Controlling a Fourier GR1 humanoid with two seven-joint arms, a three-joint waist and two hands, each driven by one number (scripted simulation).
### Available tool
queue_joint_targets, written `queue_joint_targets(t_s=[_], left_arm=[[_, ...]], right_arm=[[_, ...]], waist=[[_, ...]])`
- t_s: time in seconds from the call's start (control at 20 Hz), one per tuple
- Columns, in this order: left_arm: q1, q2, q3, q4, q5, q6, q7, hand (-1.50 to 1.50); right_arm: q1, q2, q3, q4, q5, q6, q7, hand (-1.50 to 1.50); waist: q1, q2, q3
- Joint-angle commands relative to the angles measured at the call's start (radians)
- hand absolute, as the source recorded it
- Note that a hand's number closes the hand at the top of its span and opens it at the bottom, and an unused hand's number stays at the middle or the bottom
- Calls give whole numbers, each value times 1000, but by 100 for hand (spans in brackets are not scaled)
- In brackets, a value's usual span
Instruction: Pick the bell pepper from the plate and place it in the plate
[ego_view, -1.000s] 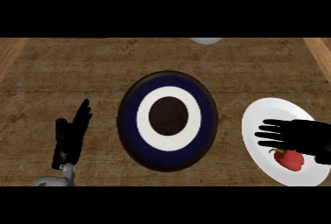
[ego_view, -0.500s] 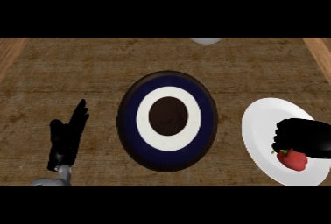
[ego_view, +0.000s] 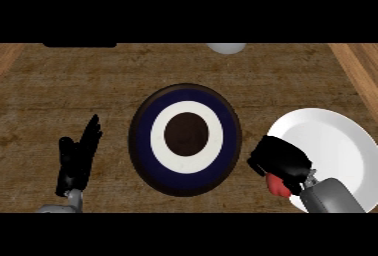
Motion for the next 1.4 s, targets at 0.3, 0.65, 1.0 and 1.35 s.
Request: queue_joint_targets(t_s=[0.3, 0.65, 1.0, 1.35], left_arm=[[2, -1, -12, 16, -8, -10, -3, 0], [-33, -1, -17, 0, -10, -12, 23, 0], [-54, -5, -13, 45, -22, -20, -5, 0], [-42, -13, 4, 8, -12, -27, -4, 0]], right_arm=[[23, 346, 178, -236, 31, -135, 631, 150], [-80, 351, 380, -382, 159, -337, 1109, 150], [-327, 351, 544, -323, 200, -308, 1653, 150], [-535, 351, 499, -97, 35, -372, 1756, 150]], waist=[[29, 9, 32], [44, 9, 32], [58, 27, 31], [54, 30, 33]])
